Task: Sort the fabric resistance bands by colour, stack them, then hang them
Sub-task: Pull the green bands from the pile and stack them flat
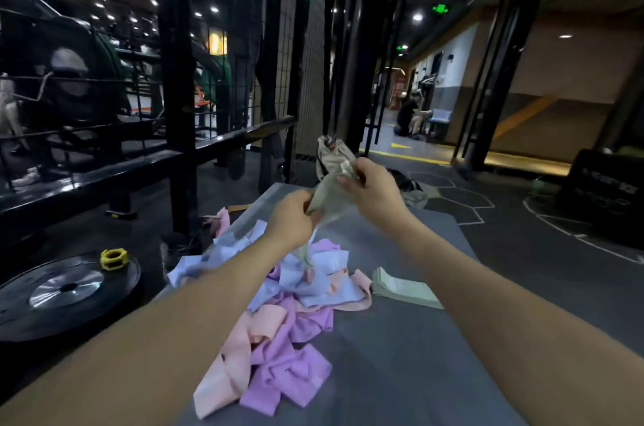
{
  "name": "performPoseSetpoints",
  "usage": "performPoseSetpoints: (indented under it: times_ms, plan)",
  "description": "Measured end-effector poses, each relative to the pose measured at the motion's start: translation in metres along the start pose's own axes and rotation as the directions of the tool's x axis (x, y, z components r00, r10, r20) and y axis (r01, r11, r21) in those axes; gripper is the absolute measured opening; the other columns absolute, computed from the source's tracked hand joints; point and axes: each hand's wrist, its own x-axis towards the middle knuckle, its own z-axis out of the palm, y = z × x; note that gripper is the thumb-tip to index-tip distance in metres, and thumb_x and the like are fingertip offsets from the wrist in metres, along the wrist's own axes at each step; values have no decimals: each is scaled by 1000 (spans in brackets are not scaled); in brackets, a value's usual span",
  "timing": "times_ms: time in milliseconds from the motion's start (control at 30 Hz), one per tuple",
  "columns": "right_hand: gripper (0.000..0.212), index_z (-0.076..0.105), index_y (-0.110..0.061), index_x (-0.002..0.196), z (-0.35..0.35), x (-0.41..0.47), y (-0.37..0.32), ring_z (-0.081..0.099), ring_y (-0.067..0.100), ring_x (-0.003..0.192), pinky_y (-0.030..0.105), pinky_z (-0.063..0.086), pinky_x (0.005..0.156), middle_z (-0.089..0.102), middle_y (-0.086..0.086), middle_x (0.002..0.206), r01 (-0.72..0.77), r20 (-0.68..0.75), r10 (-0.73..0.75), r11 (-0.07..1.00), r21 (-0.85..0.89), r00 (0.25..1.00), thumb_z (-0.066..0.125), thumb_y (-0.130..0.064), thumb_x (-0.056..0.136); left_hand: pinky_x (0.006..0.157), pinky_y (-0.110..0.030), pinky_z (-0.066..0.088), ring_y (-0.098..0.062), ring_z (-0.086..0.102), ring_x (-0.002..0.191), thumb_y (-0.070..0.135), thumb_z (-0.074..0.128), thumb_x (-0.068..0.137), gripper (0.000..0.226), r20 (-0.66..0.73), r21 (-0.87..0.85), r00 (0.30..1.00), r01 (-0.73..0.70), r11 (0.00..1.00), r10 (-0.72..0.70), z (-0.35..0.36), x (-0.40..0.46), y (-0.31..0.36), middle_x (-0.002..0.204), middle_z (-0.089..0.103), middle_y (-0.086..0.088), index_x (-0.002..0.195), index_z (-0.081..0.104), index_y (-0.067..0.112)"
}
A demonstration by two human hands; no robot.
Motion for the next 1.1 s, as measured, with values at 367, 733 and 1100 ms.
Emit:
performPoseSetpoints:
  times_ms: [367, 733, 1100]
  plan:
    - [22, 57, -9, 99, -74, -80, 21, 49, 14, 80, 19, 37, 59, 56, -1, 88, -237, -172, 260, 961, 146, 950, 70, -17, 83, 53, -23, 21, -9, 25, 58, 12, 55, 93, 28, 97, -283, 984, -118, 952, 151, 51, -60, 54, 61, 30, -1, 66, 47, 10]
    - [6, 66, -9, 91, -19, -151, 101, 56, 14, 77, 12, 41, 60, 60, -2, 77, -405, -127, 435, 891, 206, 891, 66, -10, 85, 84, -43, 49, -18, 52, 75, 6, 57, 91, 23, 311, -413, 950, 175, 894, -42, 136, -103, 2, 68, 56, 1, 71, 56, 16]
    - [36, 60, -18, 104, 31, -188, 149, 27, 14, 100, 17, 28, 90, 27, 0, 102, -375, 189, 382, 924, -73, 905, 70, -42, 79, 53, -20, 52, -9, 61, 65, 3, 63, 85, 12, 245, -646, 935, 355, 676, -257, 169, -110, -32, 73, 70, 5, 92, 71, 10]
